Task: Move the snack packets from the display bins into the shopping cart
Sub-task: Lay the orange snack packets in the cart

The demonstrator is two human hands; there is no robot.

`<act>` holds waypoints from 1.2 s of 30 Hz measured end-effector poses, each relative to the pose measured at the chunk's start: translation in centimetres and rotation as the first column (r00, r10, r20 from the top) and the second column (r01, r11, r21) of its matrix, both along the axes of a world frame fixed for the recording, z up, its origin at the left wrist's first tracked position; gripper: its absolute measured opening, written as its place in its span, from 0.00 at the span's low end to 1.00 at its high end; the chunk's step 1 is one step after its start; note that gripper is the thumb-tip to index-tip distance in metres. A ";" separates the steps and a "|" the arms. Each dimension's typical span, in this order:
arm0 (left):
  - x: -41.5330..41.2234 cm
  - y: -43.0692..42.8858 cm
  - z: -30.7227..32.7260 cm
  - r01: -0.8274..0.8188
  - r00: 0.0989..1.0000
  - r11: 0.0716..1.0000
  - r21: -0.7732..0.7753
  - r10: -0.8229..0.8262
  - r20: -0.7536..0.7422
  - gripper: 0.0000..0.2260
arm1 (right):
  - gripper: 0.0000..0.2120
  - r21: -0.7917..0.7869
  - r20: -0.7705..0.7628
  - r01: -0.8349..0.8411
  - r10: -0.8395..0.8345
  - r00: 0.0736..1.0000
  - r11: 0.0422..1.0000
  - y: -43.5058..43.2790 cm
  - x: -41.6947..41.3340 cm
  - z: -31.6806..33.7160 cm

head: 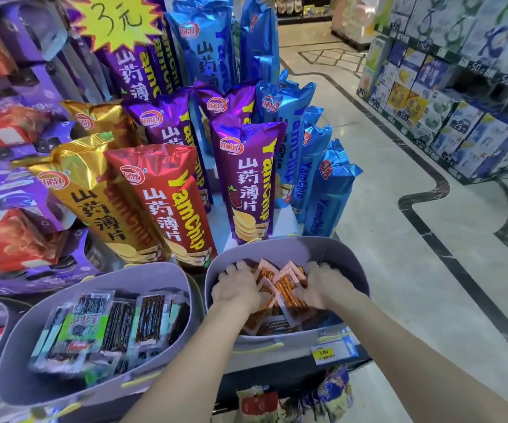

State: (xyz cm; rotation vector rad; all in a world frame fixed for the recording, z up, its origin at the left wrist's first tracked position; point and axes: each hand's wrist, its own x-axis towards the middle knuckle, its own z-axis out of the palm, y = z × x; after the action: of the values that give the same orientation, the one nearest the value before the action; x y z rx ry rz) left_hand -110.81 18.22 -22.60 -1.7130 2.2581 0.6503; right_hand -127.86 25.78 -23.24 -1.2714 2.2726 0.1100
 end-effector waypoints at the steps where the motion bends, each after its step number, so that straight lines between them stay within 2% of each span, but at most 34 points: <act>1: 0.2 0.1 0.7 0.033 0.999 0.999 -0.033 -0.033 -0.003 0.40 | 0.33 -0.026 -0.084 -0.035 0.033 0.996 0.999 0.4 0.2 0.3; 5: 1.3 1.1 3.9 0.129 0.991 0.967 -0.218 -0.134 -0.011 0.30 | 0.28 -0.136 -0.352 -0.164 0.107 0.930 0.977 2.4 1.2 2.1; 7: 2.1 2.1 5.4 0.157 0.986 0.931 -0.328 -0.168 -0.006 0.27 | 0.26 -0.175 -0.391 -0.198 0.117 0.913 0.964 3.0 1.6 3.1; 10: 3.8 3.7 7.2 0.103 0.992 0.916 -0.389 -0.125 -0.033 0.26 | 0.25 -0.189 -0.405 -0.265 0.170 0.898 0.946 3.6 2.3 4.3; 15: 7.9 6.6 8.6 -0.003 1.000 0.918 -0.398 0.009 0.014 0.26 | 0.26 -0.238 -0.344 -0.342 0.251 0.905 0.909 4.0 4.3 5.6; 20: 13.1 9.9 9.2 -0.063 0.985 0.906 -0.419 0.125 0.121 0.24 | 0.32 -0.233 -0.357 -0.477 0.381 0.853 0.848 4.5 9.0 6.9; 24: 18.7 12.3 9.3 -0.166 0.961 0.888 -0.428 0.244 0.133 0.26 | 0.29 -0.232 -0.398 -0.573 0.461 0.793 0.786 5.1 14.0 8.6; 27: 24.0 14.8 9.2 -0.247 0.938 0.867 -0.434 0.326 0.119 0.27 | 0.30 -0.243 -0.408 -0.641 0.523 0.748 0.728 5.6 18.8 9.5; 32: 34.5 20.4 8.7 -0.433 0.862 0.815 -0.384 0.500 0.089 0.27 | 0.30 -0.257 -0.405 -0.735 0.620 0.672 0.628 7.1 29.0 9.9; 36: 43.1 25.8 7.3 -0.595 0.749 0.723 -0.350 0.657 0.084 0.28 | 0.29 -0.223 -0.401 -0.814 0.711 0.578 0.536 8.6 38.3 9.2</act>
State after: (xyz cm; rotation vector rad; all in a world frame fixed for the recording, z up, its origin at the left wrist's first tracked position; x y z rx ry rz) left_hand -67.67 44.01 -15.29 -2.6092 1.6580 0.2091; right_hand -89.60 34.33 -14.03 -2.5758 1.7636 0.1539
